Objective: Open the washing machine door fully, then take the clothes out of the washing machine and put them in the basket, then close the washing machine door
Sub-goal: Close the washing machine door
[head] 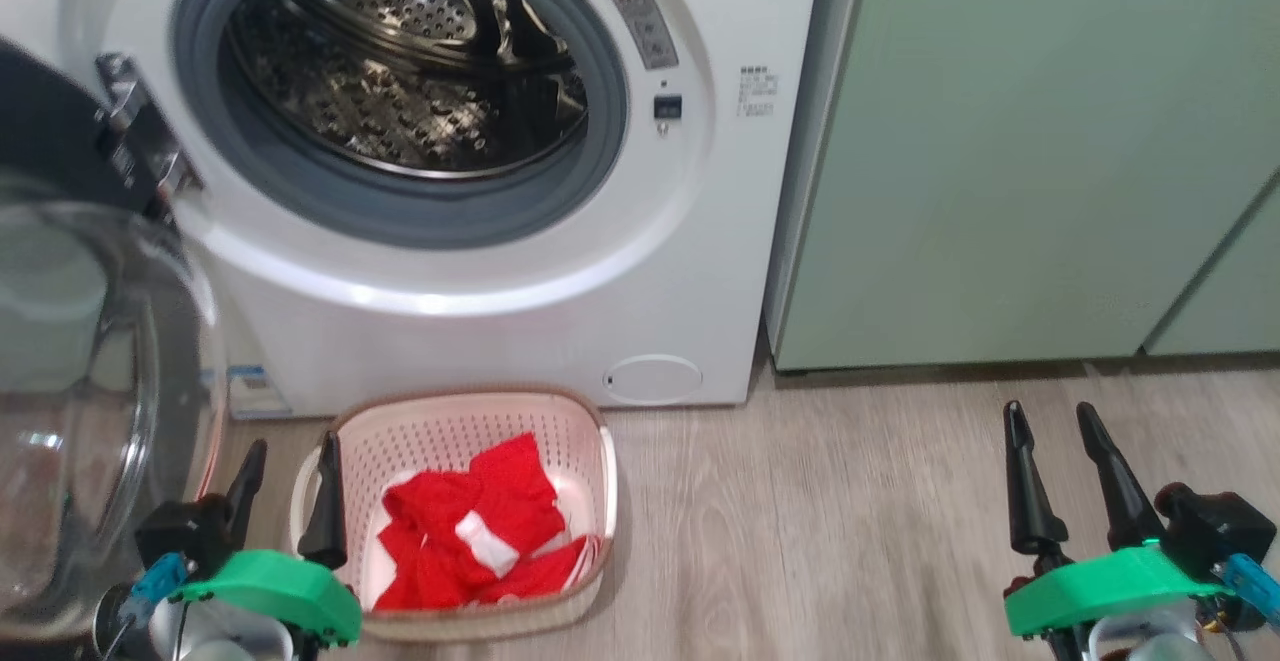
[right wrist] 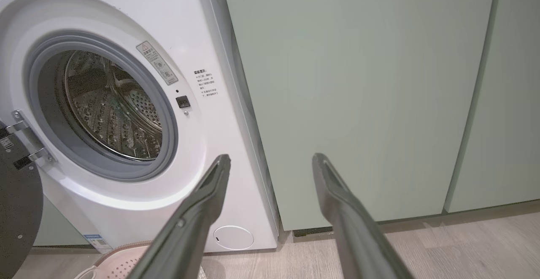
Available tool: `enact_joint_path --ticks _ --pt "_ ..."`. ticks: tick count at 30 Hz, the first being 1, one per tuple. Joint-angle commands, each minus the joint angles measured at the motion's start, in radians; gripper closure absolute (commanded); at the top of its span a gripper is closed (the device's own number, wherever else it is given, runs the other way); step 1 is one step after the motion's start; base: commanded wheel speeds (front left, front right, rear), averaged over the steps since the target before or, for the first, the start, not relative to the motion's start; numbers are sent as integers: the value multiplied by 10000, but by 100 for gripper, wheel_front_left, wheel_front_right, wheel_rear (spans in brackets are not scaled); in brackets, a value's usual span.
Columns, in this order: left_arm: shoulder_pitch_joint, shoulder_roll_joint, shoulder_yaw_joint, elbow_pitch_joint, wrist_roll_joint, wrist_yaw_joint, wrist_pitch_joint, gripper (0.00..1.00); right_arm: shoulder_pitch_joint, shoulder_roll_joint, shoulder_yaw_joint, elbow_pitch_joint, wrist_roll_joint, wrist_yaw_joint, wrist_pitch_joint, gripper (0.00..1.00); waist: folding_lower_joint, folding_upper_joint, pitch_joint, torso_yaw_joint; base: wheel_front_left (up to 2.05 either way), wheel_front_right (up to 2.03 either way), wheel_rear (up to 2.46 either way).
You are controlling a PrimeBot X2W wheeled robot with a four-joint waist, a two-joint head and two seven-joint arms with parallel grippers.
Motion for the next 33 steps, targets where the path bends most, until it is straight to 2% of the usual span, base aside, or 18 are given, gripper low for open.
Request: enact_joint_path --ticks 1,8,14,26,33 --pt "-301 127 328 -259 11 -58 -93 0 -51 -68 250 -288 -21 -7 -63 0 0 -1 11 -8 -228 195 33" --pt "-300 195 103 -305 -38 -60 -93 0 -51 -64 234 -282 -2 -7 -63 0 0 -1 43 -28 -223 163 60" --pt "-294 180 34 -298 -75 -60 -93 0 -48 -60 172 -242 28 -7 -63 0 0 -1 24 -32 -118 106 12" --pt "-328 139 26 -340 -115 -61 -93 0 -22 -11 61 -222 60 -7 -63 0 0 -1 1 130 -9 9 0" --pt "-434 31 50 -389 -1 -61 -93 0 70 15 38 -259 70 -7 -63 0 0 -1 0 800 0 0 0"
